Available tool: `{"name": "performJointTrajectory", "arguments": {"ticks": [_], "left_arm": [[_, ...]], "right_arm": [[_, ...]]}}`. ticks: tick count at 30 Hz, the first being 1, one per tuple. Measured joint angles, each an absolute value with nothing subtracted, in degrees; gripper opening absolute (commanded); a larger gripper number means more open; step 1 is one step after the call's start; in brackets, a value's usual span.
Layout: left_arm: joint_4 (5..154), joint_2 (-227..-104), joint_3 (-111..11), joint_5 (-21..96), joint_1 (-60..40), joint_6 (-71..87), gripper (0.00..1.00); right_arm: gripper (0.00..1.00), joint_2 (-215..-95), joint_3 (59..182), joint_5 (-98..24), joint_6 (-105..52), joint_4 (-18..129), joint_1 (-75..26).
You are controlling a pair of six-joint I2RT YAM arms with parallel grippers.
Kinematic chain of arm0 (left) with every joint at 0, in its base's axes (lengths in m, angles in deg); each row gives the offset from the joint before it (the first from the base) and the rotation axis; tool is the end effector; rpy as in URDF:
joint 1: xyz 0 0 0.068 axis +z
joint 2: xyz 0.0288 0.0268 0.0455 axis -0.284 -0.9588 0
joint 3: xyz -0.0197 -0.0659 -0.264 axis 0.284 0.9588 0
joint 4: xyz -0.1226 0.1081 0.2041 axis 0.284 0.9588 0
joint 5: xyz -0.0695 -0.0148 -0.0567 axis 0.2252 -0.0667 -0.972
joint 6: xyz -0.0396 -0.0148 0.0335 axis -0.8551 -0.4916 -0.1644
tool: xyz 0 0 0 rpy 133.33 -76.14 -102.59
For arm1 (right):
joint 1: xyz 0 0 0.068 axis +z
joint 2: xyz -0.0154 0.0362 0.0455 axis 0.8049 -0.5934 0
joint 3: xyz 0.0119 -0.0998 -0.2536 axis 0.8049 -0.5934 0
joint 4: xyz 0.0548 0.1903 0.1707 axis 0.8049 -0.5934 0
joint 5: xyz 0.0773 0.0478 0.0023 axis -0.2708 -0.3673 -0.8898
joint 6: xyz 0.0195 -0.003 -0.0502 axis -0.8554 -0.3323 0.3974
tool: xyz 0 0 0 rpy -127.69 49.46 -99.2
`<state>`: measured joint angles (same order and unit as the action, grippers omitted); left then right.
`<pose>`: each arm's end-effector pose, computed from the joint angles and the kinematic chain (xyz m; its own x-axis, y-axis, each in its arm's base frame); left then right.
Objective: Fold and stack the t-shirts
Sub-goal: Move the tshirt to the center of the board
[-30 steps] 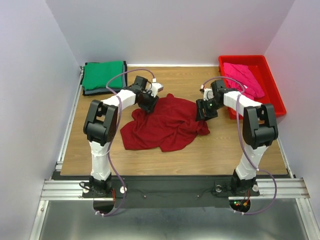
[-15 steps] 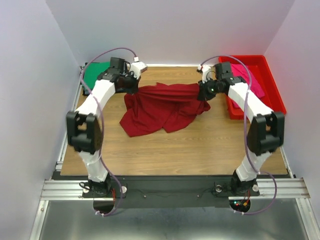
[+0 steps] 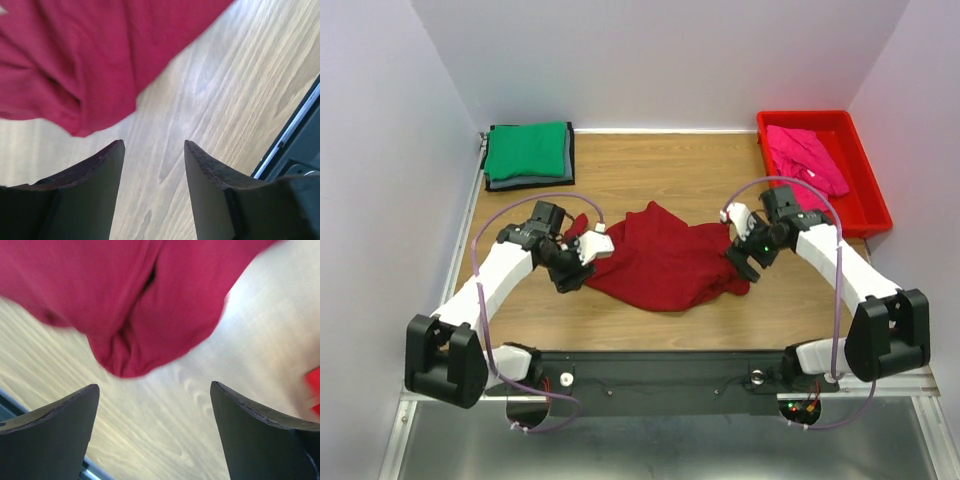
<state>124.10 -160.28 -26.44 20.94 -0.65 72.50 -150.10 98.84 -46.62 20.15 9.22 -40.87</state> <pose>0.2125 -0.0811 0.2317 -0.1744 0.8088 -0.5616 0.9516 0.2850 0.1149 0.2365 0.0643 0.2309 -0.4960 -0.7428 -0.4497 -0.8266 0.5625 -0.0176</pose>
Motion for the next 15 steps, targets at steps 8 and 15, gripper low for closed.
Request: {"name": "performJointTrajectory", "arguments": {"ticks": [8,15], "left_arm": [[116.5,-163.4,-37.0,18.3,-0.6,65.0,0.63],[108.4,-176.0,-42.7,16.5,-0.6,55.2,0.64]], "right_arm": [[0.79,-160.2,110.8,-53.2,11.8,10.1,-40.9],[0.71,-169.4,113.3,-53.5,4.0,10.0,-42.6]]}}
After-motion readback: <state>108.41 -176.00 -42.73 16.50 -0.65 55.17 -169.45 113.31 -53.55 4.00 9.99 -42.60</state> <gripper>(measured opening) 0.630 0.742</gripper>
